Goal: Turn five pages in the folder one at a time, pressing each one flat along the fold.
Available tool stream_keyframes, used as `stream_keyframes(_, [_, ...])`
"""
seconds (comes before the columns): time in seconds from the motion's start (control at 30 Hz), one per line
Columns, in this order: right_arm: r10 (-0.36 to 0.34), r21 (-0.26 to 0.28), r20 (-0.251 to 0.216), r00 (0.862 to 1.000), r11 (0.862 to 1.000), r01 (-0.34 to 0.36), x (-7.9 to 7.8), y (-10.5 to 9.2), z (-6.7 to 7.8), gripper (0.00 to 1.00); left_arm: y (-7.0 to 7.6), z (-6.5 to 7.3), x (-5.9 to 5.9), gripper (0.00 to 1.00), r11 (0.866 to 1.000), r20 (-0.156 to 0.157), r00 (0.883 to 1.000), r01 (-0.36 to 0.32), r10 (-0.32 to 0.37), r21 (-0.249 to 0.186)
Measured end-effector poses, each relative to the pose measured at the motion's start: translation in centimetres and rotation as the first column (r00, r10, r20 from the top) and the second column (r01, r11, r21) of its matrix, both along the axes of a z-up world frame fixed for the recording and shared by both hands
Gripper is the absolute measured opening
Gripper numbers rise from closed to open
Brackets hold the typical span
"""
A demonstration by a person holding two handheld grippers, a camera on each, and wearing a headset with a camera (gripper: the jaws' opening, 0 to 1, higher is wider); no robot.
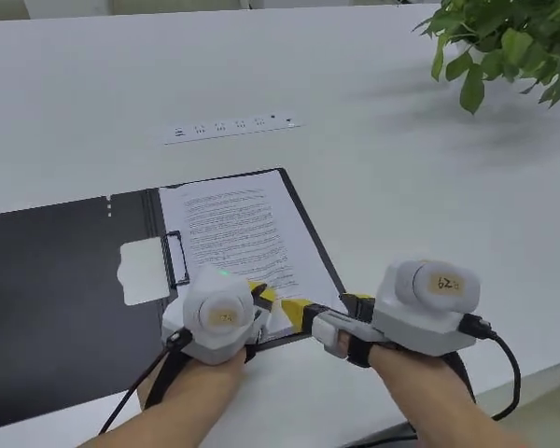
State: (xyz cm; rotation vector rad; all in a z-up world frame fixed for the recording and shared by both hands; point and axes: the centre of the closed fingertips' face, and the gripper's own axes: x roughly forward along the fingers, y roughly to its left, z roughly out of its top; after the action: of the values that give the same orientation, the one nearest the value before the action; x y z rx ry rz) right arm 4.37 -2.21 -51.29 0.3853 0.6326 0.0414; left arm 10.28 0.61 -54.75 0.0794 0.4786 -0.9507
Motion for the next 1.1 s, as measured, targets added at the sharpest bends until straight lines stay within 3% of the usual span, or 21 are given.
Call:
stream_keyframes(0.27, [-0.012, 0.016, -0.059, 0.998, 1.000, 0.013, -0.3, -0.1, -2.2, 0.42, 0.0, 0.0, 0.0, 0.03, 1.000, -0.004, 1.000, -0.007, 0.007, -0.003])
stream_keyframes(0.67, [-0.055, -0.026, -0.085, 0.995, 0.998, 0.053, -0.2, -1.2, -3.0, 0.22, 0.0, 0.0, 0.0, 0.03, 1.000, -0.006, 1.000, -0.014, 0.014, -0.004])
stream_keyframes(1.1, [-0.092, -0.012, -0.119, 0.989, 0.996, 0.091, -0.9, -1.9, -3.6, 0.03, 0.0, -0.1, 0.1, 0.03, 1.000, -0.015, 1.000, -0.021, 0.020, -0.008])
